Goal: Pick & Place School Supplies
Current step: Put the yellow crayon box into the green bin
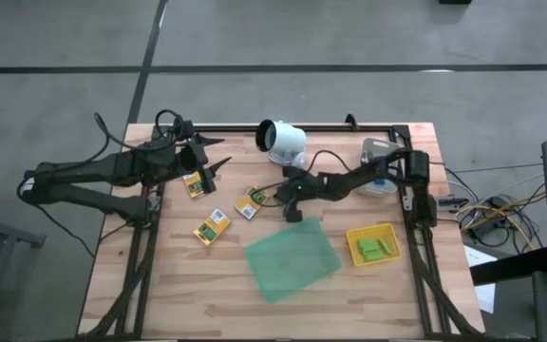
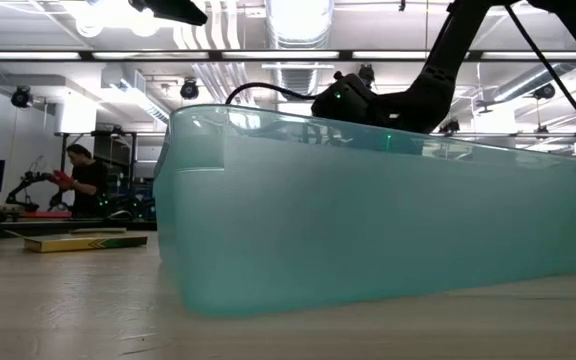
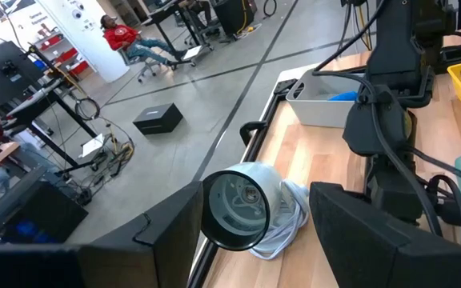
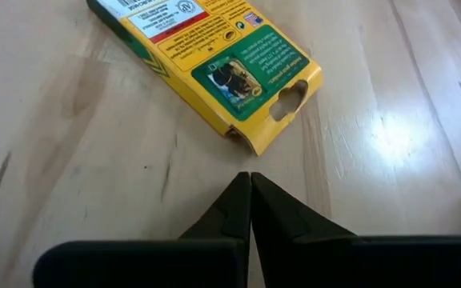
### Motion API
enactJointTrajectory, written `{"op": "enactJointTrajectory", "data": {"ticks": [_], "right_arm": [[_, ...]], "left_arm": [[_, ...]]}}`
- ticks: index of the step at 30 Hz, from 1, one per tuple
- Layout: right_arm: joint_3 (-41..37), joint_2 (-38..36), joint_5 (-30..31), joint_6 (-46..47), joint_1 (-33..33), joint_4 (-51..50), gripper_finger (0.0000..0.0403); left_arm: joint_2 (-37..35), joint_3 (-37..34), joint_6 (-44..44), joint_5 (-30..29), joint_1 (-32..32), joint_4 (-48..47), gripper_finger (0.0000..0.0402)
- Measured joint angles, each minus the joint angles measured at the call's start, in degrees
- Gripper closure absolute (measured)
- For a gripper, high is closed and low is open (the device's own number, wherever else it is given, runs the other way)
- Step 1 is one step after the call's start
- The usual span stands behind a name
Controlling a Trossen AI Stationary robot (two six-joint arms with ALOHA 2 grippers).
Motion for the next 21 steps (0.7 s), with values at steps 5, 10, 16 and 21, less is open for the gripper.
{"op": "enactJointTrajectory", "data": {"ticks": [5, 10, 16, 21], "right_arm": [[1.12, -3.39, -4.92, 1.48, 0.07, 0.73, 0.0395], [3.35, -3.75, -14.37, 1.50, 0.01, 0.60, 0.0395], [7.22, -0.26, -16.24, 5.79, 0.20, 1.01, 0.0394], [10.98, 4.15, -16.04, 6.15, 0.07, 0.69, 0.0394]], "left_arm": [[-0.01, 0.02, 0.00, -0.01, 0.01, 0.00, 0.0165], [0.00, 0.01, 0.00, 0.01, 0.02, -0.24, 0.0165], [-0.02, 0.00, 0.00, -0.01, 0.02, -0.30, 0.0165], [-0.02, 0.01, 0.00, 0.00, -0.01, -0.37, 0.0165]]}}
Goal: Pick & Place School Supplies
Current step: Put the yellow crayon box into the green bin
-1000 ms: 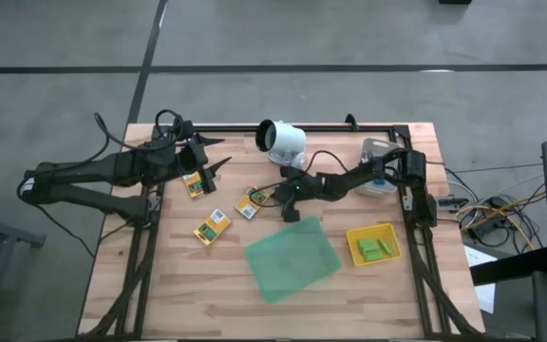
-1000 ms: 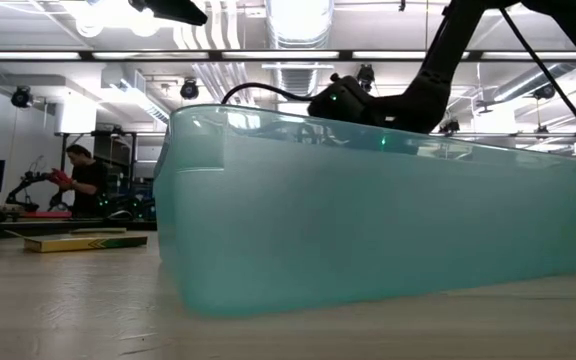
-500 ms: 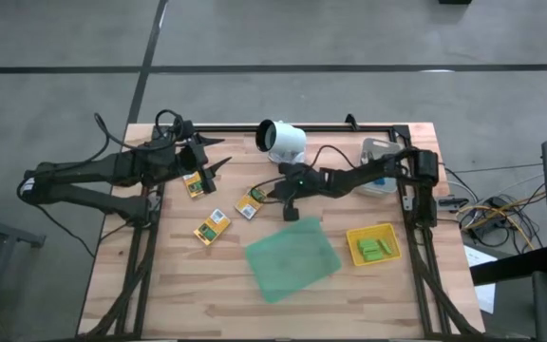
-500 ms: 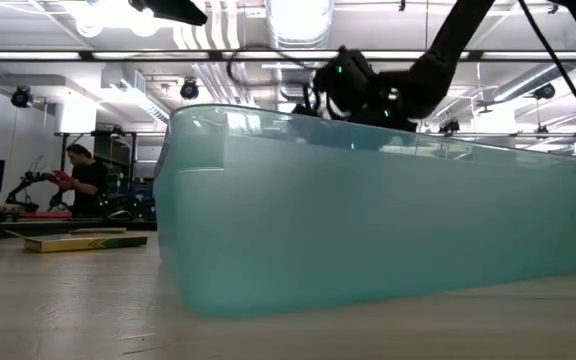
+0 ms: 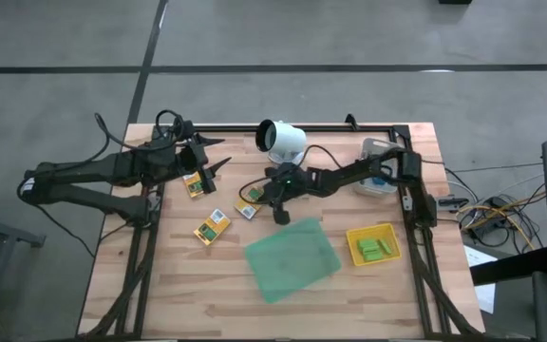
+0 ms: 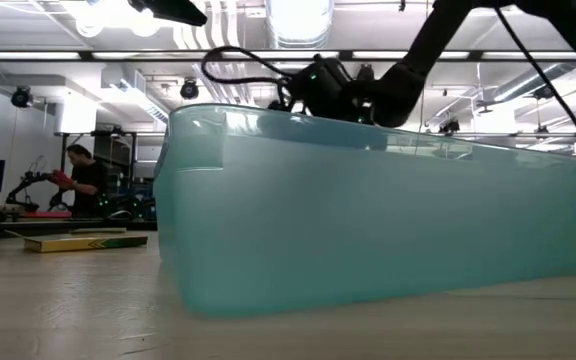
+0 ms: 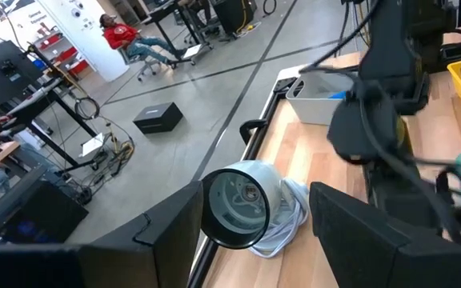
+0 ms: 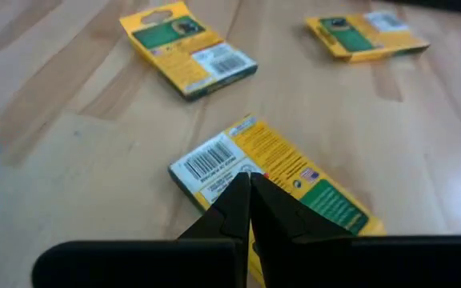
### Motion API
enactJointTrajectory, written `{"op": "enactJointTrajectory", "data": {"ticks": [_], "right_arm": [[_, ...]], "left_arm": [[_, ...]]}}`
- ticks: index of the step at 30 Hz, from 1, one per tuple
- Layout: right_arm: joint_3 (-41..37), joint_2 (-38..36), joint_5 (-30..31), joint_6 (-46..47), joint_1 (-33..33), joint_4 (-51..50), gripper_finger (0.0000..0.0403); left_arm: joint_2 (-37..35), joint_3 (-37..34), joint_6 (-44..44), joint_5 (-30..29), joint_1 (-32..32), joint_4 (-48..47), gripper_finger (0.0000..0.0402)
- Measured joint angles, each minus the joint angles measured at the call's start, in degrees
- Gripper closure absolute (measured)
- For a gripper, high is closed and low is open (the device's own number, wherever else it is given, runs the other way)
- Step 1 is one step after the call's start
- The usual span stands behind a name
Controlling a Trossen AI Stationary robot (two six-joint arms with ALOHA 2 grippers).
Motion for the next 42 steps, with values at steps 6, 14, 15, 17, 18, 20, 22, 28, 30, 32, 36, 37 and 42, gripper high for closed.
{"op": "enactJointTrajectory", "data": {"ticks": [6, 14, 15, 17, 18, 20, 22, 28, 30, 32, 36, 37, 42], "right_arm": [[5.34, 4.61, 1.30, 0.26, 0.00, -6.79, 0.0394], [6.00, 3.50, 2.80, -0.53, 0.00, -14.15, 0.0394], [5.68, 3.20, 2.78, -0.58, -0.01, -14.83, 0.0394], [4.81, 2.27, 2.80, -0.55, -0.02, -16.13, 0.0394], [4.30, 1.78, 2.77, -0.59, -0.01, -17.14, 0.0394], [3.26, 0.70, 2.75, -0.59, 0.00, -18.78, 0.0394], [1.66, -0.83, 2.78, -0.72, 0.00, -20.14, 0.0394], [-5.32, -6.76, 4.68, -2.12, -0.11, -20.95, 0.0394], [-7.90, -8.83, 5.80, -2.11, -0.12, -20.98, 0.0394], [-10.62, -10.90, 6.95, -1.82, -0.25, -20.80, 0.0394], [-14.98, -14.58, 7.47, -1.68, -0.77, -20.08, 0.0394], [-15.99, -15.49, 7.59, -1.68, -0.92, -19.63, 0.0394], [-20.81, -20.74, 7.75, -0.74, -1.32, -14.03, 0.0394]], "left_arm": [[0.00, -0.01, 0.00, -0.01, 0.02, -0.13, 0.0165], [0.02, 0.00, 0.00, 0.00, 0.02, -0.23, 0.0165], [0.01, -0.01, 0.00, -0.01, 0.02, -0.22, 0.0165], [0.01, 0.00, 0.00, 0.00, 0.02, -0.27, 0.0165], [0.00, -0.01, 0.00, -0.01, -0.02, -0.28, 0.0165], [0.01, -0.01, 0.00, 0.00, -0.01, -0.33, 0.0165], [0.02, -0.01, 0.00, -0.01, 0.00, -0.33, 0.0165], [0.02, -0.01, 0.00, 0.01, 0.00, -0.26, 0.0165], [0.01, 0.00, 0.00, 0.00, 0.00, -0.21, 0.0165], [0.01, -0.01, 0.00, -0.01, 0.00, -0.22, 0.0165], [0.01, 0.00, 0.00, -0.01, 0.02, -0.20, 0.0165], [0.02, -0.01, 0.00, 0.00, 0.02, -0.19, 0.0165], [0.02, 0.00, 0.00, 0.00, 0.02, -0.20, 0.0165]]}}
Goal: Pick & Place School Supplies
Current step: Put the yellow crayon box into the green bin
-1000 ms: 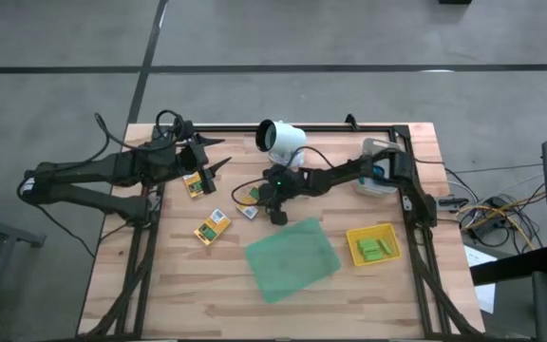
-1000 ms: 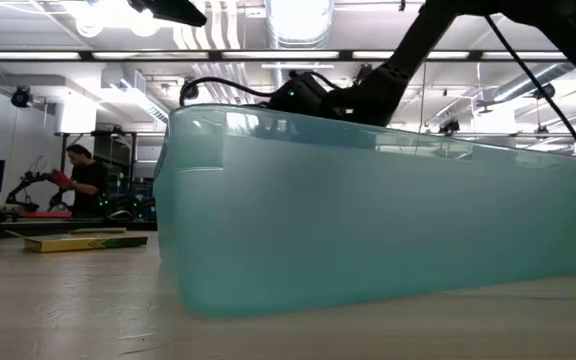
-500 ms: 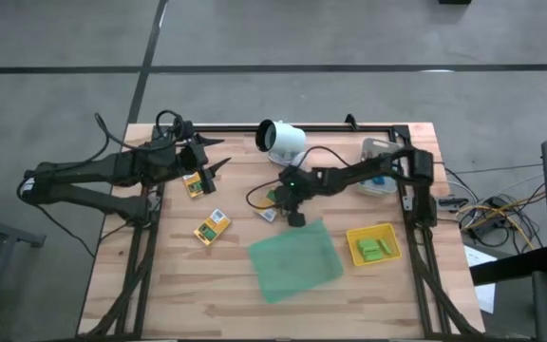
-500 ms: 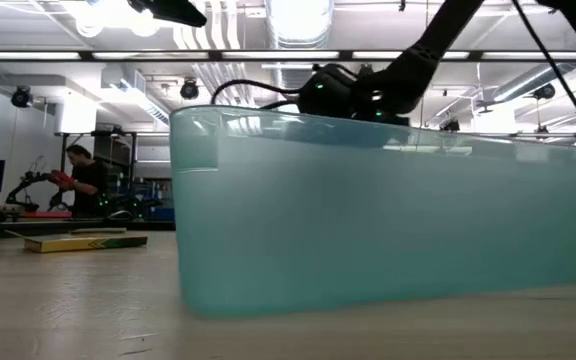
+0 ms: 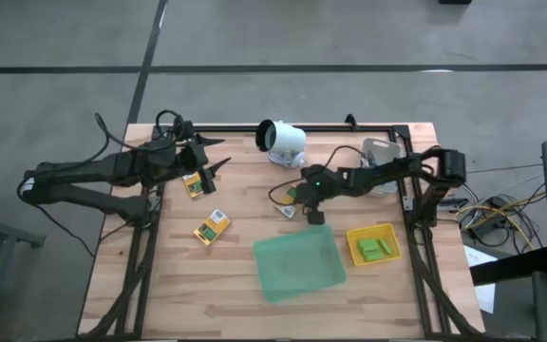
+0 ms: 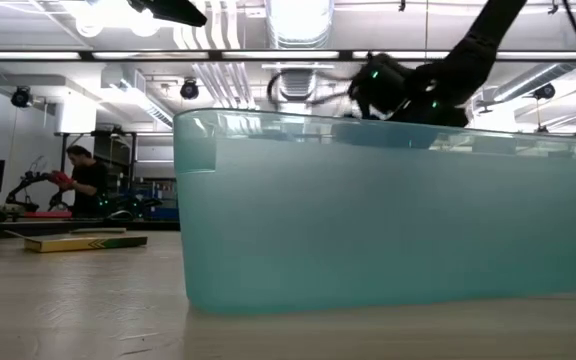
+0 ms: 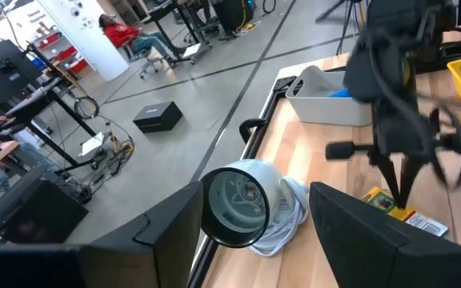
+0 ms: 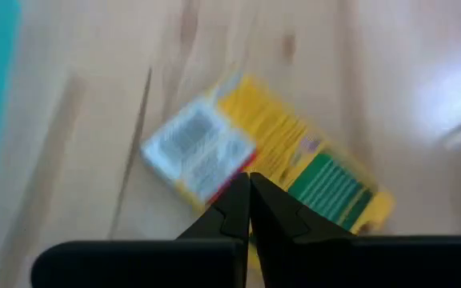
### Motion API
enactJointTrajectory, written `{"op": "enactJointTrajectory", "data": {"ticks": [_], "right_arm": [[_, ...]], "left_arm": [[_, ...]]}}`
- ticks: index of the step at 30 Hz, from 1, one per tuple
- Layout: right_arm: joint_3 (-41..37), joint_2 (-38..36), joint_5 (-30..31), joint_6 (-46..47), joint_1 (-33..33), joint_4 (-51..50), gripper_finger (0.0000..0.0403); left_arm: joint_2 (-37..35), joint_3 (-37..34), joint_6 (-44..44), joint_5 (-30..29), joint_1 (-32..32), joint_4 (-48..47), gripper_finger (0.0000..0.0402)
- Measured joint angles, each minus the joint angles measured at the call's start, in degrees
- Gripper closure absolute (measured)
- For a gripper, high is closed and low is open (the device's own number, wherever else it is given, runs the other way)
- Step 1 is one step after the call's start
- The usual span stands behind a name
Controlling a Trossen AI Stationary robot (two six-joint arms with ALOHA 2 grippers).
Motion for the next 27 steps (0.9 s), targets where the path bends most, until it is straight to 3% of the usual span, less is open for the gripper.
{"op": "enactJointTrajectory", "data": {"ticks": [6, 12, 15, 21, 27], "right_arm": [[-3.03, -7.40, 0.74, 1.96, -0.40, 1.35, 0.0394], [-5.93, -14.31, 11.91, 1.76, -0.36, 1.35, 0.0394], [-7.62, -16.85, 14.45, 1.71, -0.45, 1.21, 0.0394], [-12.32, -16.94, 14.92, 1.88, -0.68, -0.28, 0.0391], [-15.61, -15.41, 14.82, 2.87, -0.79, 1.98, 0.0348]], "left_arm": [[-0.02, 0.00, 0.00, 0.00, 0.00, -0.02, 0.0165], [-0.01, 0.00, 0.00, -0.01, 0.00, -0.04, 0.0165], [-0.01, 0.00, 0.00, 0.00, 0.00, -0.06, 0.0165], [0.00, -0.01, 0.00, -0.01, 0.00, -0.11, 0.0165], [0.00, 0.00, 0.00, -0.01, 0.00, -0.10, 0.0165]]}}
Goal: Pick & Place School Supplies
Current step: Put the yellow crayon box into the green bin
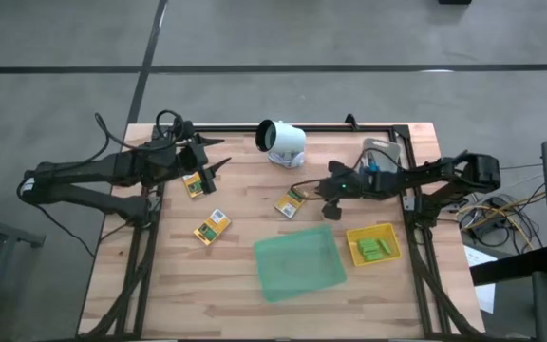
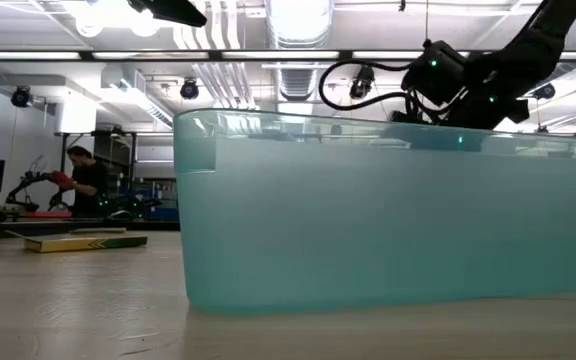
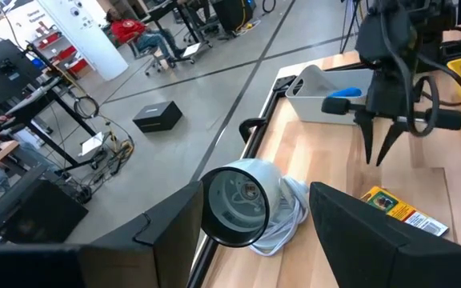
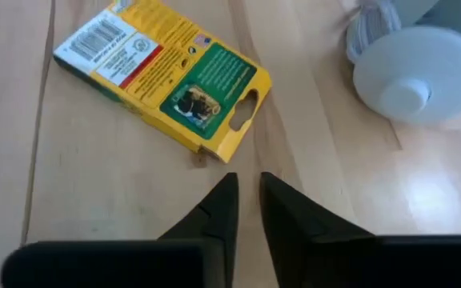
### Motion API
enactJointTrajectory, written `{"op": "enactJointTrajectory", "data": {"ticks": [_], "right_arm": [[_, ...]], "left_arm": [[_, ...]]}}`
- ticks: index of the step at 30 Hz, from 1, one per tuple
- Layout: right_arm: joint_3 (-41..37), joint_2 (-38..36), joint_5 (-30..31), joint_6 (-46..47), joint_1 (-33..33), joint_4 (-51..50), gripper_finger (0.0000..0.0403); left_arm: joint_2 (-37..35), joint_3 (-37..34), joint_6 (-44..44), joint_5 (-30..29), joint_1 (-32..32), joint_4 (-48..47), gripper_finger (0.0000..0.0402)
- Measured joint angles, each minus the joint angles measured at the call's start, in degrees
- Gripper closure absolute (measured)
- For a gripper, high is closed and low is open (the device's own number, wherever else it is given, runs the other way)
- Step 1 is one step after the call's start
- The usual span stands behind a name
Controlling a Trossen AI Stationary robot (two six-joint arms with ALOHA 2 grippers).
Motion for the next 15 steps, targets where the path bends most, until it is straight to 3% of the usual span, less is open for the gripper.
{"op": "enactJointTrajectory", "data": {"ticks": [7, 15], "right_arm": [[-2.40, 0.17, -0.05, -11.28, -0.17, 5.53, 0.0290], [-2.35, 5.22, -0.64, -13.33, -0.17, 11.73, 0.0260]], "left_arm": [[-0.01, 0.00, 0.00, 0.00, -0.01, 0.12, 0.0165], [0.00, -0.01, 0.00, 0.00, -0.02, 0.12, 0.0165]]}}
